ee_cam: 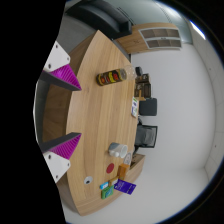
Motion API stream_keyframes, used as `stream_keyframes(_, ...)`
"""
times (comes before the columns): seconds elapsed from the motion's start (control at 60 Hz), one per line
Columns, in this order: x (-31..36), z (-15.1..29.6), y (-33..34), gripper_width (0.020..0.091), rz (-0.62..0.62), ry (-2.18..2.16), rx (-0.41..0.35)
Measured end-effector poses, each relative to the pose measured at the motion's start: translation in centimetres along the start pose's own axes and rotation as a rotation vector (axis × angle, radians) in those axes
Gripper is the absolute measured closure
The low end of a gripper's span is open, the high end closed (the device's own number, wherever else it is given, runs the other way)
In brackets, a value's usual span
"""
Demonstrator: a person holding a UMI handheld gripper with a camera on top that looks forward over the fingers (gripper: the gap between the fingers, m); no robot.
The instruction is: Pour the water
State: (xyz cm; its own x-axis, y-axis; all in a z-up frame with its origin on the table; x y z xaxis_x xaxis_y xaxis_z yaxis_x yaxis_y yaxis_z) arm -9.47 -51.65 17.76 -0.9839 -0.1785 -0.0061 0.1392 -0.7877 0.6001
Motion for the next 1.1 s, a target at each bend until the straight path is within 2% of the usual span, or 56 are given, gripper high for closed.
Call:
stream_keyframes(0.1, 6.4, 1.7, -3.2, 0.0242, 0.033, -0.006, -0.052)
stream_keyframes(0.283, 14.9, 6.1, -10.9, 0.0243, 0.015, -0.049, -0.151)
stream_keyframes(0.35, 16.5, 7.5, -13.6, 0.0246, -0.002, -0.054, -0.188)
stream_keyframes(0.517, 17.1, 9.3, -20.2, 0.0258, -0.066, -0.099, -0.209)
stream_keyframes(0.55, 17.1, 9.3, -20.8, 0.0280, -0.069, -0.106, -0.216)
stream_keyframes(0.583, 17.2, 9.4, -21.4, 0.0332, -0.064, -0.103, -0.223)
stream_keyframes(0.633, 17.2, 9.6, -22.1, 0.0474, -0.062, -0.086, -0.248)
stream_keyframes(0.667, 16.9, 9.8, -22.8, 0.0593, -0.082, -0.072, -0.260)
stream_keyframes(0.783, 16.8, 9.9, -22.8, 0.0637, -0.065, -0.064, -0.297)
stream_keyframes(0.917, 16.9, 10.1, -22.9, 0.0728, -0.030, -0.049, -0.286)
stream_keyframes(1.017, 16.3, 11.0, -22.3, 0.0727, 0.004, -0.054, -0.283)
stream_keyframes(1.1, 15.5, 13.4, -21.3, 0.0728, 0.052, -0.121, -0.318)
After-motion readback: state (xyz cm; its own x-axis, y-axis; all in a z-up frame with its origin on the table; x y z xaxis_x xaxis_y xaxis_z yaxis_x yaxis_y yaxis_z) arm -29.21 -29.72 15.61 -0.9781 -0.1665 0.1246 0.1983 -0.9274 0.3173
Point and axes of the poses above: the point between the fingertips, and its own axes, seen from behind it with the camera up: x to the left, z up, y backward, against the way the camera looks, the point moved 9 cm from there along y, backward, against the way the camera looks, and after that the axes turned 2 degrees about z, right-handed, at the moved point
